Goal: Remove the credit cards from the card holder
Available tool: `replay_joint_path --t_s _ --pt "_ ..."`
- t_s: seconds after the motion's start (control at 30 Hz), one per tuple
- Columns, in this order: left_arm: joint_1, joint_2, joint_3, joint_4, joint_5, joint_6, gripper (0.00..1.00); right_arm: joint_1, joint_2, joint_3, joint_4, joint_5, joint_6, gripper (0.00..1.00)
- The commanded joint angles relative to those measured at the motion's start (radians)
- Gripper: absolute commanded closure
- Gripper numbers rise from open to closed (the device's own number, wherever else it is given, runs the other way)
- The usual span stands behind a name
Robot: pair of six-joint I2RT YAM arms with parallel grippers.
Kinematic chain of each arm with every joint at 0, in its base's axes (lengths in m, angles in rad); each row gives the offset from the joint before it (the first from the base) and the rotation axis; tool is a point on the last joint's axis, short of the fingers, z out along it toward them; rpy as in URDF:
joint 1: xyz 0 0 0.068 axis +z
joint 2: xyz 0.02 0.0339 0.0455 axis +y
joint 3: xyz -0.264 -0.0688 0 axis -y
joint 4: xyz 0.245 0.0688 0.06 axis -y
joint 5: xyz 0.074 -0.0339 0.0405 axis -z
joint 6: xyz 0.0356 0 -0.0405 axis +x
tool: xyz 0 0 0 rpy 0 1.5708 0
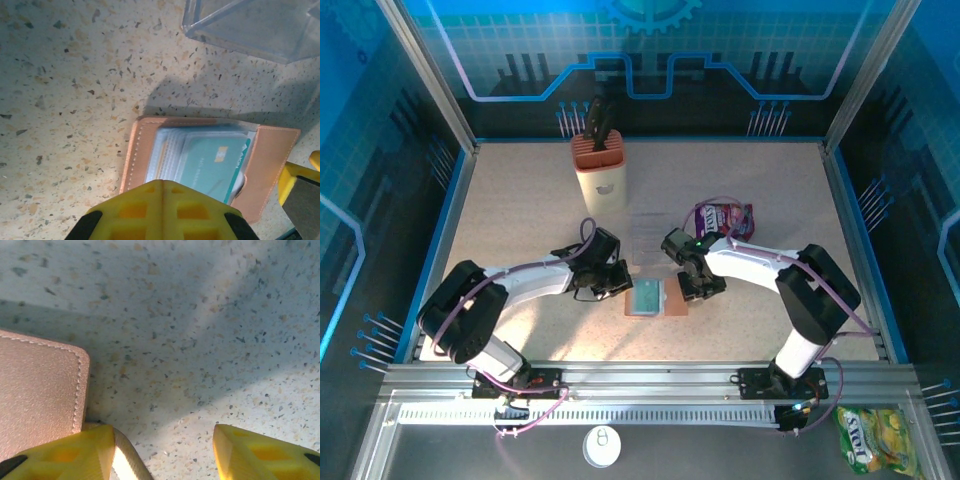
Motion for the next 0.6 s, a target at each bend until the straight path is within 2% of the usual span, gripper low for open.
replay_joint_path --t_s 0.0,0.13,0.33,0.57 --pt "-0.008 0.017 -0.026 0.008 0.003 0.021 1.0 -0.009 0.022 -0.019 0.019 0.044 -0.001 0.37" --pt "-0.01 0.03 -0.061 0.04 0.027 0.004 1.0 -0.01 0.039 -0.016 0.024 0.059 -0.007 0.3" --pt "-0.017 0.028 -0.108 0.053 0.021 -0.013 1.0 -0.009 0.014 0.0 0.006 0.062 -0.01 0.29" --pt "-0.018 0.002 -0.161 0.074 0.009 -0.032 1.0 -0.004 -0.116 0.043 -0.081 0.034 -0.015 0.29"
